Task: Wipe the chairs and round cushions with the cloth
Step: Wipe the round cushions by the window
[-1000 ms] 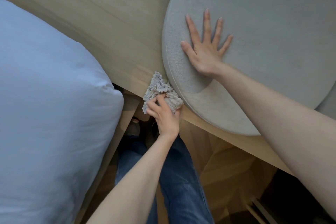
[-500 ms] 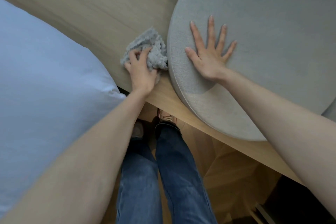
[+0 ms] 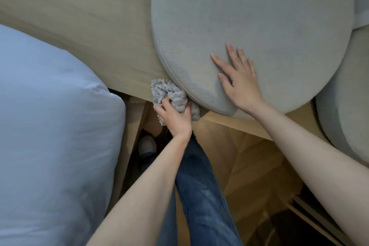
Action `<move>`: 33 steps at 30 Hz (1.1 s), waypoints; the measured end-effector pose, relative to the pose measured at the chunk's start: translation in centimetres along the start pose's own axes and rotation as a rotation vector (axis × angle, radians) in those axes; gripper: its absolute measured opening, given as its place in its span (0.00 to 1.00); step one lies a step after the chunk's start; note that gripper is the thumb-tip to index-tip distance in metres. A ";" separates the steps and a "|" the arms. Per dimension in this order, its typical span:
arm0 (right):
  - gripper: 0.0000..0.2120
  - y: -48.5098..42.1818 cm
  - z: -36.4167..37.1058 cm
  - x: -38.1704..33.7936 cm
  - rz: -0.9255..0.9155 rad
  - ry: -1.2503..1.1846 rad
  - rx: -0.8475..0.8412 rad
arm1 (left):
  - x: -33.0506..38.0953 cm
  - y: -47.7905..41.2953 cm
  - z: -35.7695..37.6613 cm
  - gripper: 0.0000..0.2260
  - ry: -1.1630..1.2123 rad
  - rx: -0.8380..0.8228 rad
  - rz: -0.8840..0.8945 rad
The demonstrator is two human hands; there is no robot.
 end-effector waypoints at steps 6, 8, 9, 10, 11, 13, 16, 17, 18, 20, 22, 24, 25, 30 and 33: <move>0.24 4.2 0.2 2.2 0.046 -0.062 0.039 | -1.2 3.4 3.5 0.25 0.136 -0.079 -0.168; 0.24 5.0 0.2 2.8 0.070 -0.087 0.044 | -1.5 4.5 4.7 0.26 0.172 -0.127 -0.210; 0.24 5.4 0.1 3.0 0.075 -0.100 0.047 | -1.7 5.1 5.2 0.27 0.176 -0.149 -0.216; 0.24 5.7 0.0 3.3 0.080 -0.116 0.052 | -1.9 5.5 5.7 0.27 0.174 -0.171 -0.211; 0.23 6.1 -0.1 3.5 0.088 -0.138 0.055 | -2.2 5.8 6.3 0.27 0.164 -0.207 -0.209; 0.20 7.0 -0.5 3.8 0.115 -0.191 0.066 | -2.8 6.6 7.1 0.25 0.116 -0.342 -0.240; 0.17 9.0 -1.2 3.8 0.212 -0.273 0.134 | -3.0 8.2 7.2 0.21 0.015 -0.570 -0.255; 0.16 9.8 -1.5 3.7 0.249 -0.289 0.171 | -2.8 8.7 7.1 0.21 -0.016 -0.629 -0.222; 0.16 10.7 -1.7 3.5 0.284 -0.302 0.213 | -2.4 9.3 6.6 0.20 -0.044 -0.680 -0.179; 0.15 12.7 -2.6 2.9 0.347 -0.331 0.304 | -1.1 10.6 4.9 0.20 -0.107 -0.760 -0.092; 0.15 15.0 -4.1 1.9 0.419 -0.389 0.397 | 0.6 11.9 2.5 0.20 -0.148 -0.837 0.017; 0.15 17.5 -6.0 0.5 0.489 -0.492 0.463 | 2.6 13.5 -0.6 0.21 -0.171 -0.902 0.180; 0.15 18.9 -6.9 -0.5 0.516 -0.559 0.467 | 3.7 14.4 -2.2 0.21 -0.177 -0.928 0.272; 0.16 25.0 -11.6 -6.0 0.536 -0.829 0.408 | 9.2 18.6 -9.3 0.24 -0.326 -0.935 0.688; 0.17 28.5 -14.6 -9.2 0.498 -0.972 0.422 | 12.1 21.8 -12.2 0.23 -0.448 -0.941 0.882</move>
Point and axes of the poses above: each hand's wrist, its own y-axis away from the middle knuckle, its own z-axis out of the palm, x = y × z, the point moved 2 cm from there along -y, towards the middle knuckle, and after that the axes turned 7 degrees about -z, right-handed, at the moved point
